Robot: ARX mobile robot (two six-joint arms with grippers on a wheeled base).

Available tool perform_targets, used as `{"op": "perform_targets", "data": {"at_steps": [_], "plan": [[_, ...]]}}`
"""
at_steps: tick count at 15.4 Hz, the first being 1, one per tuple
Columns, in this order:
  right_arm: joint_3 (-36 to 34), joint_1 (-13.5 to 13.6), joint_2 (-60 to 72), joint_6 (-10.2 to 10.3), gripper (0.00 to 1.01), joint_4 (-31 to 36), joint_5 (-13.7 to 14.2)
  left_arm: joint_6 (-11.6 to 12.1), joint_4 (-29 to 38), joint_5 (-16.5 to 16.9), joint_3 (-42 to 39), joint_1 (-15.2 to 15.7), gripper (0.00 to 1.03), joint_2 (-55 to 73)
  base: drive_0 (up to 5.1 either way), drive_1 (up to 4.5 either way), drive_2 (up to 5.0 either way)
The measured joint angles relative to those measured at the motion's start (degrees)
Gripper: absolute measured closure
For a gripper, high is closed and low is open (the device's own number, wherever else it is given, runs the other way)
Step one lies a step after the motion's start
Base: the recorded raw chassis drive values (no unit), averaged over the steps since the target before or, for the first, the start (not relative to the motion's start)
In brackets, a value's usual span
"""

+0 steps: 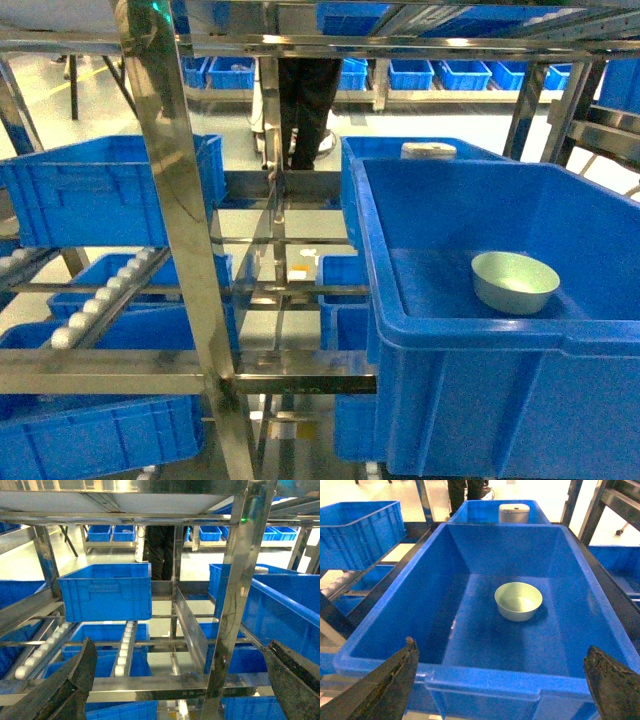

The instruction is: Place green bowl on second shelf with right arm

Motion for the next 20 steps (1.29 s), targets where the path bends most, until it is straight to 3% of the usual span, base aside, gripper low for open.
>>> {"op": "perform_targets", "data": {"at_steps": [3, 5, 7, 9, 12, 13, 14, 15, 16, 19, 20], "plan": [[-3.98, -1.92, -17.22, -0.04, 0.03, -14.29, -1.42, 0.0, 0.02, -0.07, 0.0, 0.0, 0.05, 0.0, 0.0, 0.0, 0.0], [-8.09, -8.04, -24.98, -1.51, 0.03, -20.59, -4.24, 0.0, 0.0, -0.02, 0.0, 0.0, 0.05, 0.0, 0.0, 0.0, 0.0], [-12.7, -16.52, -28.2, -4.57, 0.03, -19.21, -7.98, 0.0, 0.0, -0.02, 0.0, 0.0, 0.05, 0.0, 0.0, 0.0, 0.0], [-17.75, -21.27, -31.52, -6.54, 0.03, -20.61, -9.86, 0.0, 0.02, -0.02, 0.0, 0.0, 0.05, 0.0, 0.0, 0.0, 0.0], [-18.69, -20.63, -33.7, -7.34, 0.03, -20.9, -8.96, 0.0, 0.02, -0.04, 0.0, 0.0, 0.05, 0.0, 0.0, 0.0, 0.0], [-20.11, -21.2, -35.28, -6.78, 0.07, -15.8, -10.58, 0.0, 0.02, -0.04, 0.0, 0.0, 0.05, 0.0, 0.0, 0.0, 0.0], [-23.76, -21.29, -42.29, -5.38, 0.17, -7.96, -12.5, 0.0, 0.02, 0.0, 0.0, 0.0, 0.05, 0.0, 0.0, 0.0, 0.0], [-23.91, -18.86, -47.34, -4.55, 0.28, -3.89, -12.0, 0.0, 0.02, -0.04, 0.0, 0.0, 0.05, 0.0, 0.0, 0.0, 0.0], [-23.54, -15.72, -48.76, -4.0, 0.44, -4.76, -9.88, 0.0, 0.02, -0.04, 0.0, 0.0, 0.05, 0.0, 0.0, 0.0, 0.0], [-23.93, -11.67, -48.89, -3.65, 0.72, -6.34, -5.16, 0.0, 0.02, 0.0, 0.0, 0.0, 0.05, 0.0, 0.0, 0.0, 0.0], [-23.93, -7.93, -49.42, -3.58, 0.81, -7.17, -0.33, 0.0, 0.04, 0.0, 0.0, 0.0, 0.05, 0.0, 0.0, 0.0, 0.0]]}}
